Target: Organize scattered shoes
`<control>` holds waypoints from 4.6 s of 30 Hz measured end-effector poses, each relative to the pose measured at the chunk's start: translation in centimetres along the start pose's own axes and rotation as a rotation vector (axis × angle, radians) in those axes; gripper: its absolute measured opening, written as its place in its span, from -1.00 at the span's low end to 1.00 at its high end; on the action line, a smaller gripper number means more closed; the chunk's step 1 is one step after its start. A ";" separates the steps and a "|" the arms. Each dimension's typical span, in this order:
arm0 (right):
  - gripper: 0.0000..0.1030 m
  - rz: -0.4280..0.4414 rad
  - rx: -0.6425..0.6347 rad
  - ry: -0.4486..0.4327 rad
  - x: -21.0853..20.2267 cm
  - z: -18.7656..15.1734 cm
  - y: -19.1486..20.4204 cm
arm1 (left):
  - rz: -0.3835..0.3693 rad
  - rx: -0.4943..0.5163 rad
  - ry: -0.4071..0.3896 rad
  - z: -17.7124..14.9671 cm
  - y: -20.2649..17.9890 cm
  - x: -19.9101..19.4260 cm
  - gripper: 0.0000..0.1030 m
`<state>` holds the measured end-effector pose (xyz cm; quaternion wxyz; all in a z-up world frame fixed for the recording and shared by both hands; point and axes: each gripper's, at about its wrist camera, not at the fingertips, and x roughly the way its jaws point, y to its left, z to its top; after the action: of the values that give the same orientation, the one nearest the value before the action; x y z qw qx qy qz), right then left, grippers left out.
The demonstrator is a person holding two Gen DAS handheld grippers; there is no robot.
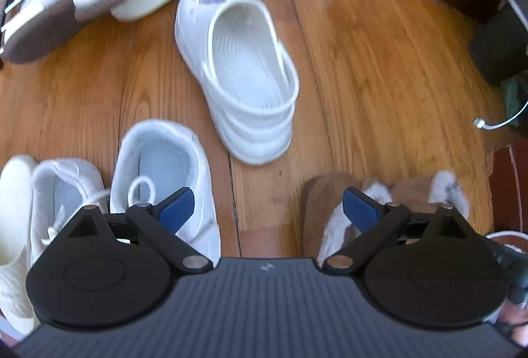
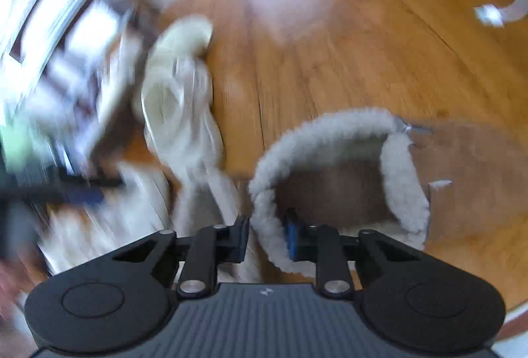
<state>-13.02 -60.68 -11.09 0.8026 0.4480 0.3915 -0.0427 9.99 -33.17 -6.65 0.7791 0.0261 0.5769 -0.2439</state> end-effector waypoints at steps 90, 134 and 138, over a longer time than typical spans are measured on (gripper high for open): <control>0.89 -0.230 -0.876 0.238 18.6 -15.0 29.3 | 0.058 -0.530 -0.082 -10.8 27.3 -6.9 0.99; 0.77 -0.142 -0.450 0.225 19.3 -9.6 29.6 | -0.163 -0.742 -0.093 -14.2 38.8 -5.4 1.00; 0.77 -0.196 -0.595 0.281 21.2 -12.3 30.5 | -0.148 -0.766 -0.074 -14.6 39.3 -4.3 1.00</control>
<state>7.15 -27.25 -7.92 0.8284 0.1560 0.5348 0.0584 12.27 7.62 -17.00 0.7331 -0.3170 0.5979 -0.0674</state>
